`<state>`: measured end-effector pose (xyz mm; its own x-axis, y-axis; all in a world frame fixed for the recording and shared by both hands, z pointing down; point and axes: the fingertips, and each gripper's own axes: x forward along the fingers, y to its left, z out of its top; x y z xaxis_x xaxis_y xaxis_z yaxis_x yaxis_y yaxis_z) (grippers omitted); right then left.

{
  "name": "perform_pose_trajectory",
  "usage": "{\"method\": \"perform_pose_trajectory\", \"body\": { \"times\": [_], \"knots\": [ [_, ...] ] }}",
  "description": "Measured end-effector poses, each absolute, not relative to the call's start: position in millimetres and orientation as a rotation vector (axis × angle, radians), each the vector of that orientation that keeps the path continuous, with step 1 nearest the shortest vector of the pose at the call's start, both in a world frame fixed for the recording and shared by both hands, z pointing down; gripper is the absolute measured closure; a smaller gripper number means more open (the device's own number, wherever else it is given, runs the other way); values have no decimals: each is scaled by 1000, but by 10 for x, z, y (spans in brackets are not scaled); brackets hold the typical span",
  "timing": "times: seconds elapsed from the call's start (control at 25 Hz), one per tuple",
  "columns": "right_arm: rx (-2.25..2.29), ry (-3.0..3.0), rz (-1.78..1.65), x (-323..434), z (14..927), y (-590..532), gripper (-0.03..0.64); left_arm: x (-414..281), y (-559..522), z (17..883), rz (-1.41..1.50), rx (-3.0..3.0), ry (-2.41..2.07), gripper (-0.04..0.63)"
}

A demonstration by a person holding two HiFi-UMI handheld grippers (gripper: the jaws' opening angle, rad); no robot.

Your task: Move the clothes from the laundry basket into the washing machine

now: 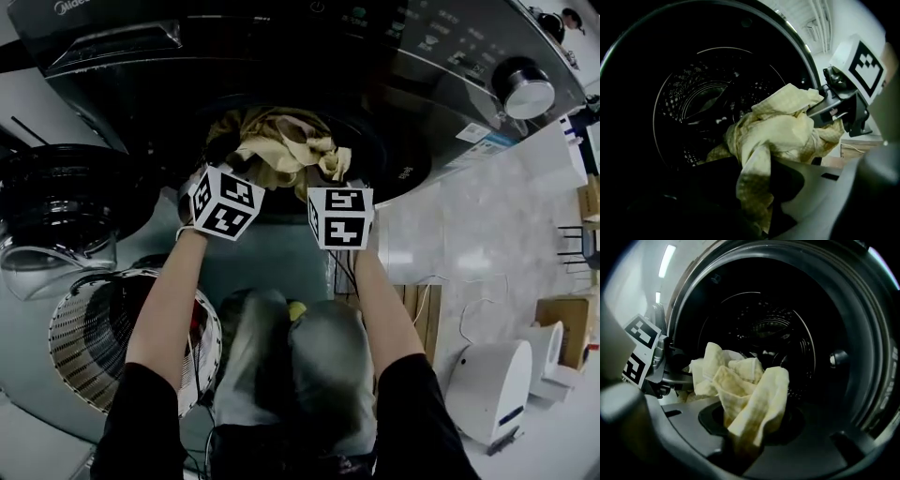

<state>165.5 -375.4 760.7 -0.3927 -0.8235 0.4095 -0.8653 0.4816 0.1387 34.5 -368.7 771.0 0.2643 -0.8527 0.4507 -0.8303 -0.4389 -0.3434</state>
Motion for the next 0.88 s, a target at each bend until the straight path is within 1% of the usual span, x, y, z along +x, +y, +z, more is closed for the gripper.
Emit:
{"method": "perform_pose_trajectory", "body": {
  "times": [0.2,0.44,0.6,0.8,0.88],
  "knots": [
    [1432,-2338,197,1471,7614,-3813,462,256,-3851,7652,-804,-2538,1791,453],
    [1468,-2364,239,1400,7546,-4118,460,208,-4004,7573,-645,-2625,1870,447],
    [1486,-2399,310,1359,7558,-4323,446,131,-4160,7657,-577,-2684,1960,433],
    [1524,-2386,366,1353,7646,-4502,428,85,-4314,7779,-555,-2755,2026,398],
    [1540,-2388,384,1354,7679,-4527,404,93,-4341,7783,-514,-2782,2026,380]
  ]
}}
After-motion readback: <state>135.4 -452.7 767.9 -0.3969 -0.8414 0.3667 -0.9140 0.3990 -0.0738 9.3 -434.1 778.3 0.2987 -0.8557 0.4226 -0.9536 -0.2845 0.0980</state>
